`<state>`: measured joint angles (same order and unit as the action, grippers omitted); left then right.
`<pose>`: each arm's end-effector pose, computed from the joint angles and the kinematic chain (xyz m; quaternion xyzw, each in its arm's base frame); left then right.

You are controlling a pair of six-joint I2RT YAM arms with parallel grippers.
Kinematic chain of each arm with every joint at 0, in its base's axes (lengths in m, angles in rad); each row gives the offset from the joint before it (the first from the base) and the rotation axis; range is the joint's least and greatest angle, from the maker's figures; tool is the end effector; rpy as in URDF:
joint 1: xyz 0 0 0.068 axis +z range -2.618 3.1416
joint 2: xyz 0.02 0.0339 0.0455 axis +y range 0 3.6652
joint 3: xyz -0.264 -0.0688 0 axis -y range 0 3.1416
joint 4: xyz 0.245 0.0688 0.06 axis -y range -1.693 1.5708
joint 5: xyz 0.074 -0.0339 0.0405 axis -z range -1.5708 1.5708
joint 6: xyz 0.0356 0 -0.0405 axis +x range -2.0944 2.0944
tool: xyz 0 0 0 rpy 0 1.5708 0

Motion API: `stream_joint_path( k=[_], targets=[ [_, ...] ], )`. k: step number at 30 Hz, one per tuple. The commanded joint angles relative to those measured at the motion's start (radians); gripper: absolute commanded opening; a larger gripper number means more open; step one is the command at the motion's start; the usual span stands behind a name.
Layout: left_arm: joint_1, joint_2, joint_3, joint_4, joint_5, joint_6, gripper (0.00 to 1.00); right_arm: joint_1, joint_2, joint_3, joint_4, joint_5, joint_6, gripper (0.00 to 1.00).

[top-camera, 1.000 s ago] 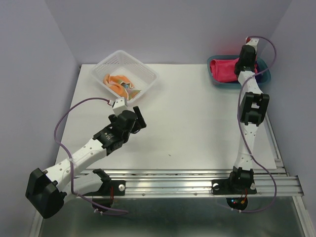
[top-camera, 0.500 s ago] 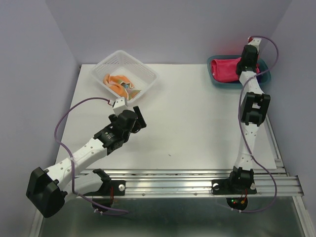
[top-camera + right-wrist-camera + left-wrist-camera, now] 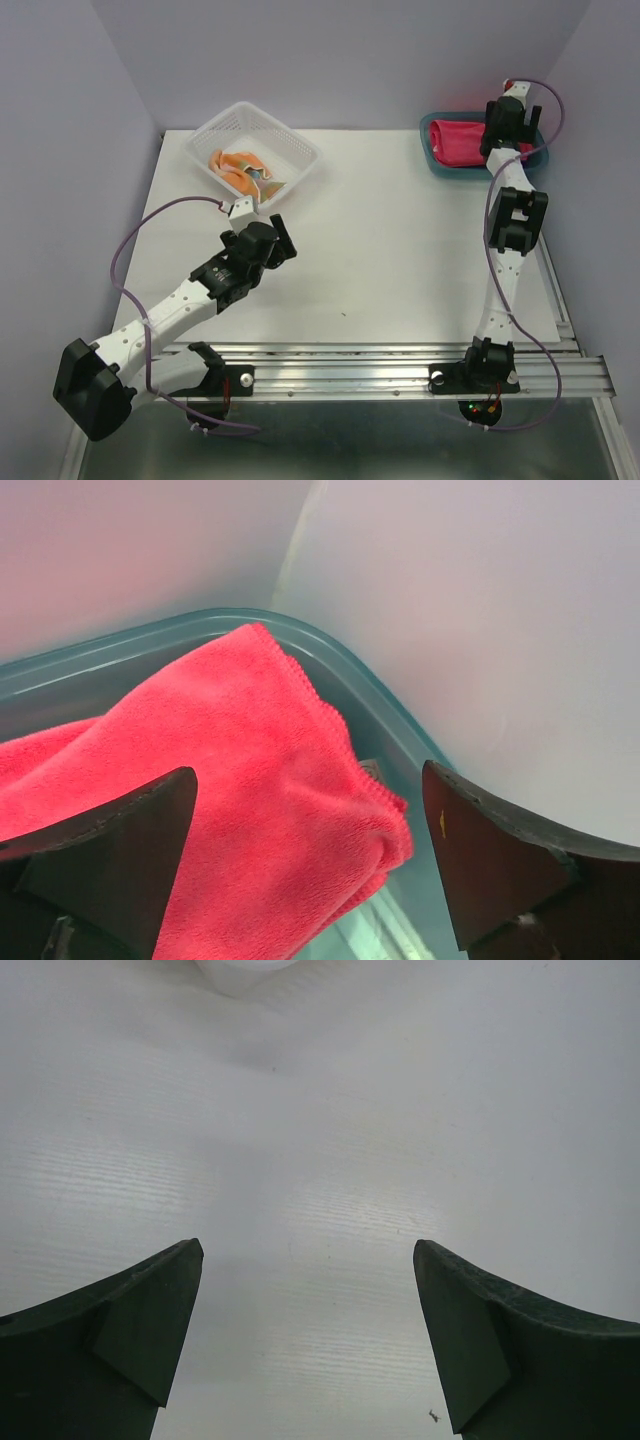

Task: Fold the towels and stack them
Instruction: Neatly place the folded towel into the bin

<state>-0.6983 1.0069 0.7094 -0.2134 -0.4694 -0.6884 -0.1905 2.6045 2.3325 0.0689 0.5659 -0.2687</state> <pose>0.1811 -0.1310 0.2705 -0.1134 0.8398 -0.1599 0.5064 0.5864 -0.1325 0.2196 0.1472 0.7507 -0.3488 0.5415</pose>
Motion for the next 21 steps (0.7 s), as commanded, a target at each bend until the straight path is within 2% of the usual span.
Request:
stream_joint_path(
  k=[1,6,13,16,21],
  targets=[
    [0.005,-0.011,0.007,0.026,-0.003,0.010,0.99,-0.007,-0.067,-0.015,0.048,-0.024,0.028,1.00],
    [0.006,-0.034,-0.004,0.035,0.002,0.006,0.99,-0.006,-0.151,-0.061,0.009,-0.080,0.114,1.00],
    [0.006,-0.065,0.015,0.059,-0.032,0.036,0.99,0.034,-0.337,-0.241,-0.029,-0.178,0.204,1.00],
    [0.011,-0.065,0.048,0.062,-0.083,0.024,0.99,0.068,-0.409,-0.356,-0.020,-0.179,0.220,1.00],
    [0.057,-0.019,0.102,0.123,-0.101,0.055,0.99,0.164,-0.657,-0.631,0.084,-0.189,0.295,1.00]
  ],
)
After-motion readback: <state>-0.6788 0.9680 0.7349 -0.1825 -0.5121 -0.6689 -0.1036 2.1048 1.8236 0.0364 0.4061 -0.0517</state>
